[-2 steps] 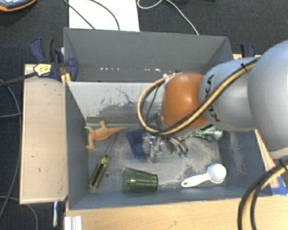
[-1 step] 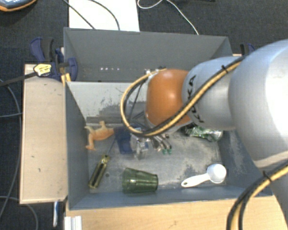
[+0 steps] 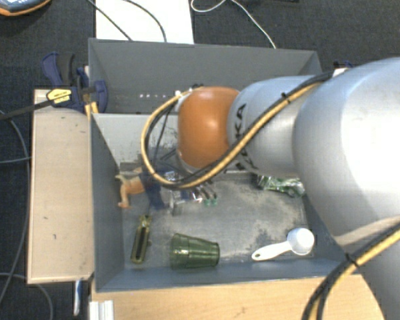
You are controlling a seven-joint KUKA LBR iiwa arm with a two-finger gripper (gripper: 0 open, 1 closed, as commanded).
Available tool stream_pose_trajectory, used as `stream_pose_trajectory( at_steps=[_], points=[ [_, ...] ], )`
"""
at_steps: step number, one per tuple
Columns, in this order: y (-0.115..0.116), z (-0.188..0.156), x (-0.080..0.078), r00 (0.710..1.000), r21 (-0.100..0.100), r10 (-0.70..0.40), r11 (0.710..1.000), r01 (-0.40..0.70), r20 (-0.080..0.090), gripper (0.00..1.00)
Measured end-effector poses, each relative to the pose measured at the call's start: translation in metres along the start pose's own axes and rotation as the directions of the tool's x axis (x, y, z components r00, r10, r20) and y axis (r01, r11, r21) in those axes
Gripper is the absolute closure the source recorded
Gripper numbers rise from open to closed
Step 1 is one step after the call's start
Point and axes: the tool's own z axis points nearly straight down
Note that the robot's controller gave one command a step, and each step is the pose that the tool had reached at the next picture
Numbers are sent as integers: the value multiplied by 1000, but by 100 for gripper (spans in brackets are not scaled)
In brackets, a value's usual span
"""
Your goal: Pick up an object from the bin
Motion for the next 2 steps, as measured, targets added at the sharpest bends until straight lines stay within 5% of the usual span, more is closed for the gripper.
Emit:
stream_pose_trajectory(
  at_steps=[1, 2],
  points=[
    [-22, 2, -7, 1000, 0, 21, 1000, -21, 8, 100],
    [-11, 2, -9, 1000, 0, 19, 1000, -19, 6, 100]
  ],
)
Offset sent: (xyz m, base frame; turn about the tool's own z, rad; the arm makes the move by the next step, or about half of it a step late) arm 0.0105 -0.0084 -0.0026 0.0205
